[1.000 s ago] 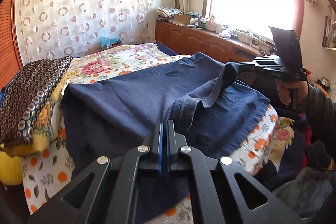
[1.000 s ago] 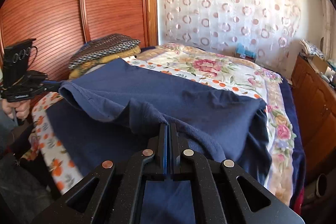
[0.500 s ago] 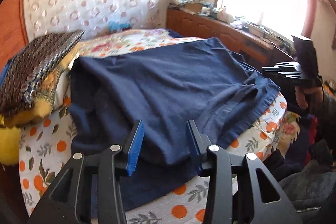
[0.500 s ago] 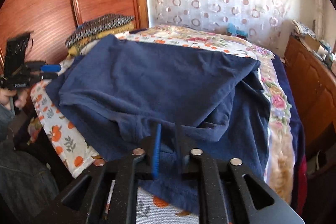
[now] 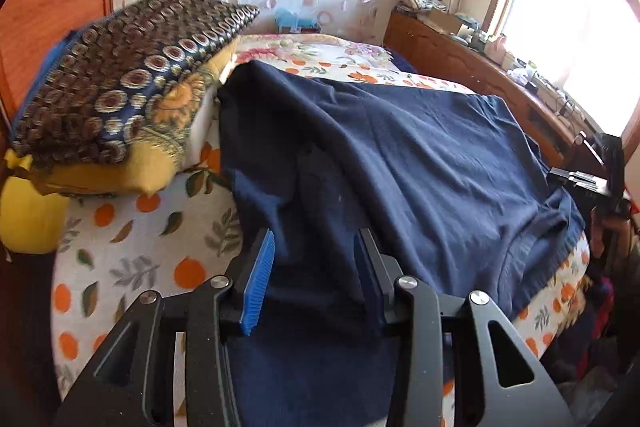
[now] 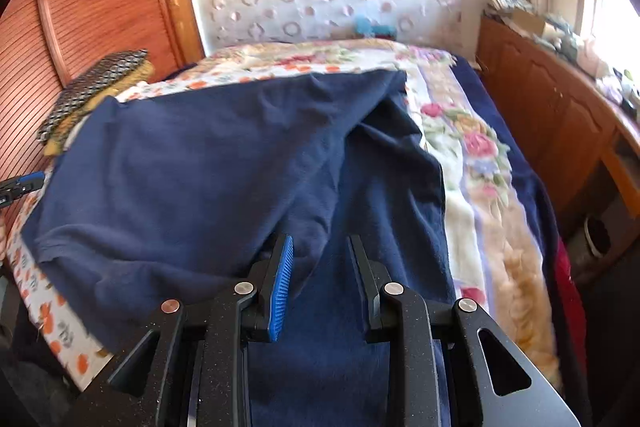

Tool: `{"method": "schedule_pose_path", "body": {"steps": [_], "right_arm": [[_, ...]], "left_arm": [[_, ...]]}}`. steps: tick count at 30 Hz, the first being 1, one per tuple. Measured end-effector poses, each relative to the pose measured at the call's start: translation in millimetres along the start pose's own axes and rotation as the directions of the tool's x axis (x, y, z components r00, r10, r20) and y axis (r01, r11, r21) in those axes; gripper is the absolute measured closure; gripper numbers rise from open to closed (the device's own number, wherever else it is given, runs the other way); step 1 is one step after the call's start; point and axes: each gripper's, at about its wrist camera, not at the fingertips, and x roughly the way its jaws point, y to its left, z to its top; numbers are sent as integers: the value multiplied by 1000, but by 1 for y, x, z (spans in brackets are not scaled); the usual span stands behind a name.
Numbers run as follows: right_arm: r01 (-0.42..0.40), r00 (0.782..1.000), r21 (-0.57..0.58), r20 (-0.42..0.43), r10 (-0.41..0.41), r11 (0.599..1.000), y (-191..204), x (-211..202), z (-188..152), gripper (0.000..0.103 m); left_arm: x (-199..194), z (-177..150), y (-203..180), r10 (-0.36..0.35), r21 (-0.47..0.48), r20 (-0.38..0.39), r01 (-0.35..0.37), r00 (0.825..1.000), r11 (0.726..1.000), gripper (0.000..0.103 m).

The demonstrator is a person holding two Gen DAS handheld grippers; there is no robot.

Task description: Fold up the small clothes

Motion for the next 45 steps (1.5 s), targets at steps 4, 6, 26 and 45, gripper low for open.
{"method": "schedule_pose_path", "body": {"steps": [4, 6, 26, 45], "right_arm": [[-7, 1000, 20, -9, 8, 1000, -1, 5, 6, 75], [-10, 1000, 22, -12, 10, 1000, -2, 8, 9, 75], [-53, 998, -56, 20, 54, 997, 2, 2, 7, 100], [70, 996, 89, 57, -75, 994, -25, -18, -22, 100]], "left_arm": [[20, 13, 6, 25, 0, -17, -25, 1000, 1000, 61], [30, 20, 8, 55, 9, -23, -54, 998, 998, 61], [39, 39, -15, 114, 112, 28, -116, 993, 987, 61], [27, 32, 23, 66, -42, 102, -62, 993, 997, 100]]}}
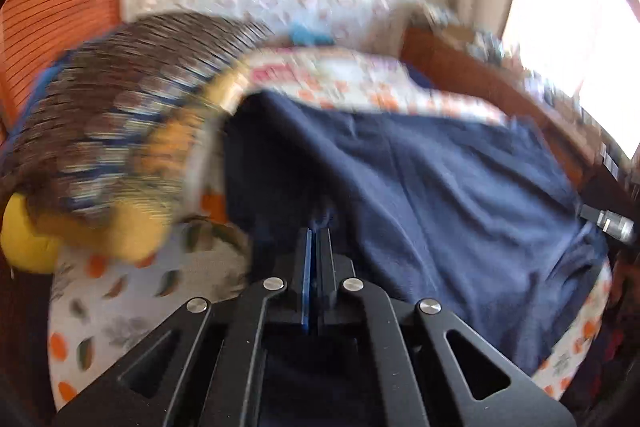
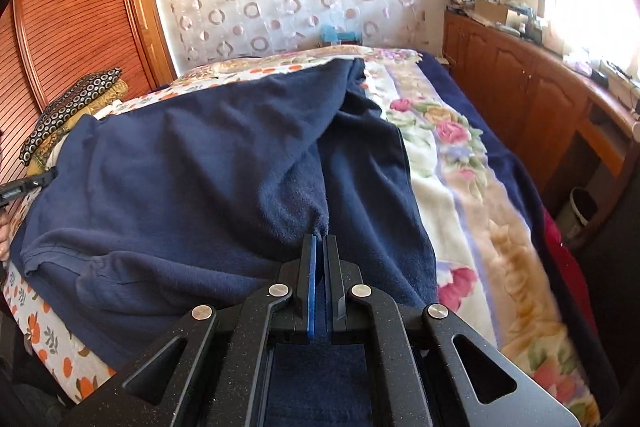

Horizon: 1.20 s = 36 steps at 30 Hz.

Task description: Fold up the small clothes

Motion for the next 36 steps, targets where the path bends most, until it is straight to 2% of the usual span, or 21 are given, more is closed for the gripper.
{"method": "schedule_pose_path", "body": {"steps": [1, 3, 7, 12, 18, 20, 21, 22, 23, 24, 28, 30, 32, 34, 36], "right_arm": [[-2, 1000, 3, 2, 2, 1000, -2, 0, 1, 101], [0, 1000, 2, 5, 0, 1000, 1, 1, 2, 101], [5, 1000, -9, 4, -5, 1000, 8, 0, 2, 101], [20, 1000, -33, 8, -19, 999, 11, -2, -4, 101], [22, 1000, -56, 11, -22, 998, 13, -5, -6, 100], [12, 1000, -60, 25, -11, 998, 14, -10, -7, 100], [8, 999, -63, 33, -6, 998, 14, -13, -7, 100], [9, 999, -68, 40, -6, 998, 16, -18, -7, 100], [10, 999, -74, 47, -7, 997, 17, -21, -7, 100], [9, 998, -82, 55, -5, 997, 18, -24, -7, 100], [-9, 997, -100, 78, 17, 995, 26, -36, -6, 100], [-27, 996, -102, 85, 36, 994, 32, -40, -6, 100], [-52, 995, -106, 84, 61, 993, 40, -42, -5, 92], [-77, 993, -119, 80, 87, 990, 50, -42, -4, 69], [-96, 991, -136, 83, 108, 986, 60, -40, -5, 55]], "left_arm": [[-13, -3, 10, 13, -47, 35, -11, 999, 999, 100], [-20, -9, 19, 39, -85, 31, -36, 999, 996, 100], [-18, -25, 25, 70, -66, -22, -71, 997, 995, 100], [-33, -37, 37, 81, -95, -9, -81, 997, 992, 100], [-43, -39, 38, 106, -59, -6, -106, 994, 993, 99], [-44, -38, 36, 95, -44, -1, -95, 995, 994, 80], [-45, -38, 36, 80, -45, 7, -80, 997, 996, 65], [-44, -37, 37, 70, -50, 10, -69, 998, 996, 56], [-43, -36, 38, 65, -54, 5, -65, 998, 996, 53], [-41, -35, 38, 61, -57, -6, -61, 998, 996, 45], [-27, -30, 38, 74, -61, -35, -76, 997, 995, 44], [-19, -30, 39, 57, -72, -66, -62, 996, 995, 44], [-11, -31, 39, 45, -83, -96, -53, 994, 995, 44], [-7, -32, 38, 49, -78, -109, -58, 993, 995, 44], [-5, -34, 37, 48, -77, -114, -57, 992, 995, 44]]}}
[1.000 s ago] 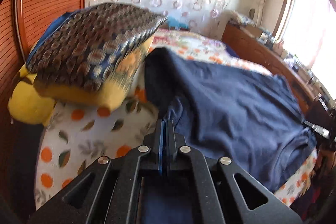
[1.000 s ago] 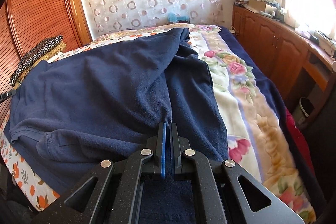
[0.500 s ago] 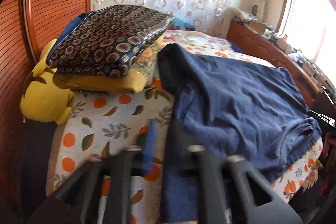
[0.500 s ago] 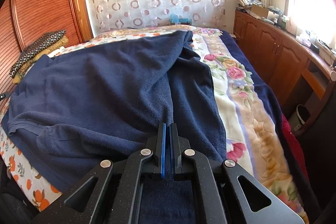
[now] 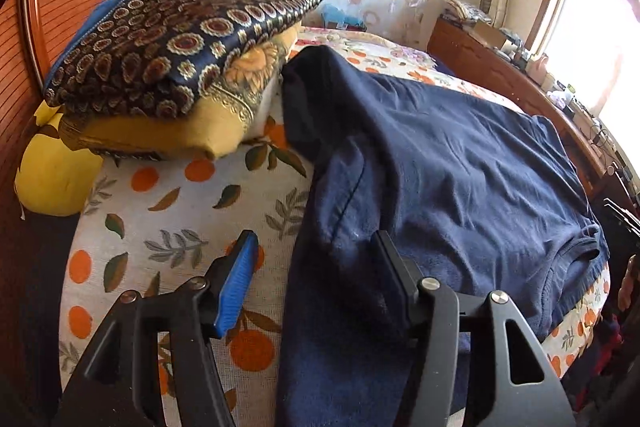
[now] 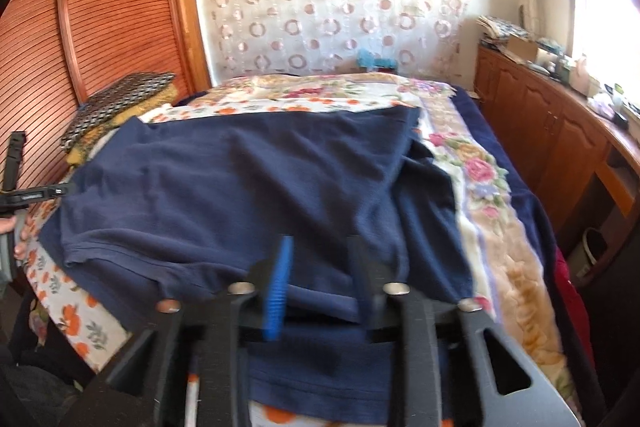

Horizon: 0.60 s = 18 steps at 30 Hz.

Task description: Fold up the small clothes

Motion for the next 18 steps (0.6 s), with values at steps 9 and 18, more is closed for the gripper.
{"method": "schedule_pose_path", "body": {"steps": [9, 18], "right_arm": [[-93, 995, -69, -48, 89, 993, 46, 31, 0, 44], [-124, 988, -113, -108, 112, 986, 70, 62, 4, 44]], "left_arm": [[-1, -3, -3, 25, 22, 8, -25, 1000, 999, 44], [0, -4, -6, 37, 33, 18, -38, 999, 999, 44]]}}
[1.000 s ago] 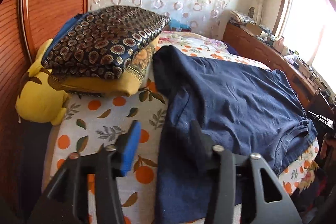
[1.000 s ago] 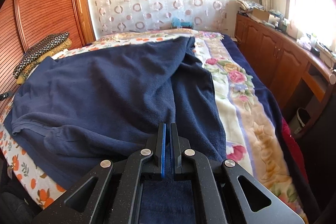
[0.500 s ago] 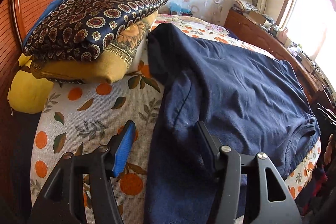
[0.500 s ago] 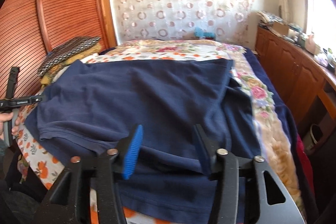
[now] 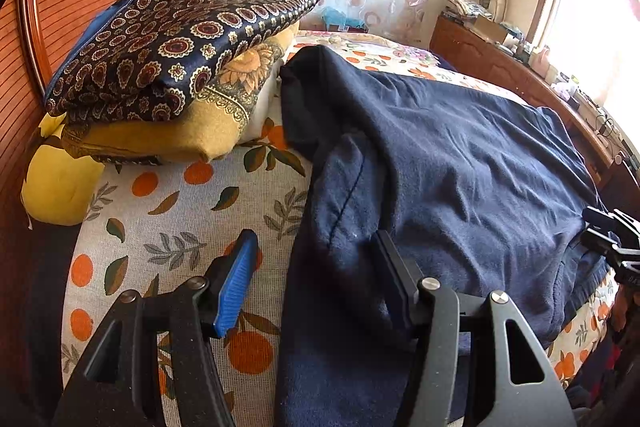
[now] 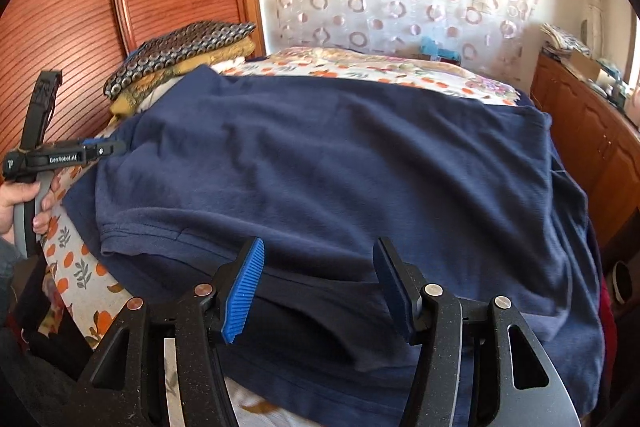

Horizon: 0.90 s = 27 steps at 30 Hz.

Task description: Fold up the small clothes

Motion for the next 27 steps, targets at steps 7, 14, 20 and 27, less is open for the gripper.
{"method": "schedule_pose_path", "body": {"steps": [7, 14, 20, 27], "right_arm": [[44, 998, -45, -50, -46, 998, 8, 14, 8, 40], [25, 997, -16, -71, -26, 1000, 5, 27, 14, 28], [23, 997, -18, -66, -24, 1000, 13, 25, 11, 27], [-16, 1000, 63, 9, 15, 998, -14, -5, 0, 27]], "left_arm": [[0, 1, 0, 2, 1, -1, -2, 1000, 1000, 44], [1, 2, -3, -92, 10, -42, 93, 995, 996, 78], [-16, 8, -14, -153, 29, -17, 154, 988, 988, 94], [-47, 45, -79, -254, 167, 18, 248, 967, 954, 94]]}}
